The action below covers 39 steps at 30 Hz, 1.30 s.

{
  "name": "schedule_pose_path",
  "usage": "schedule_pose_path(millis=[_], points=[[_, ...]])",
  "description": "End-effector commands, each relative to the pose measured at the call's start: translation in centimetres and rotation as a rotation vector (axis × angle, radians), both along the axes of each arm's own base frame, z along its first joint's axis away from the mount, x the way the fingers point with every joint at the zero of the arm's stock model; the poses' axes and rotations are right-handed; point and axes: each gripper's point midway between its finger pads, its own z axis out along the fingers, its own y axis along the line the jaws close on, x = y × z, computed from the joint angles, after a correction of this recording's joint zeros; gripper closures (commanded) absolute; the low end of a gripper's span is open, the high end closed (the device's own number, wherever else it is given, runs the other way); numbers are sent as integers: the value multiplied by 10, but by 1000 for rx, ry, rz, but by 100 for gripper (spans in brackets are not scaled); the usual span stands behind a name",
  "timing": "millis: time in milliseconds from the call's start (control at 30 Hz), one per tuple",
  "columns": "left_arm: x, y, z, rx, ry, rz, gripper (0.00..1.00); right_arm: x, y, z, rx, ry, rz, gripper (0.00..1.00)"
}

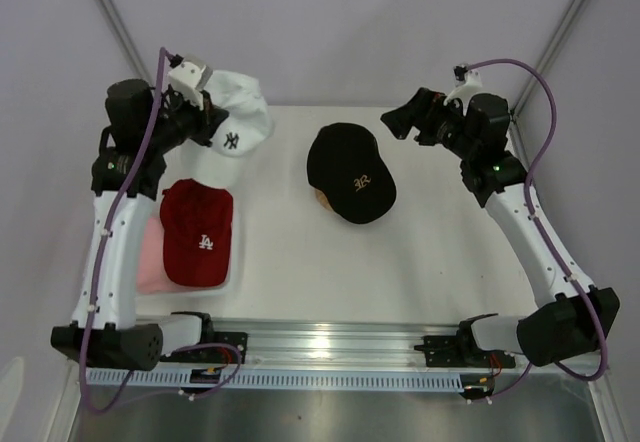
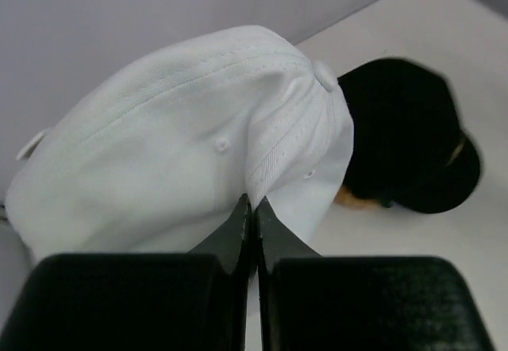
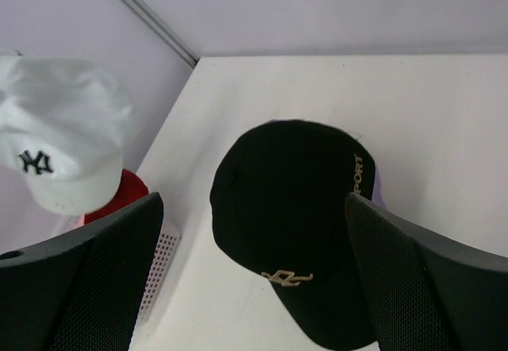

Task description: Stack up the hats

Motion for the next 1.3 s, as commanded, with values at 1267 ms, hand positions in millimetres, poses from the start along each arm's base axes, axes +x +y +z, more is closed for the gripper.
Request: schedule_pose_path(millis=[1267], points=[[-10,-231,50,-1547,123,351,99,-91,-9,-54,756,134,8,1]])
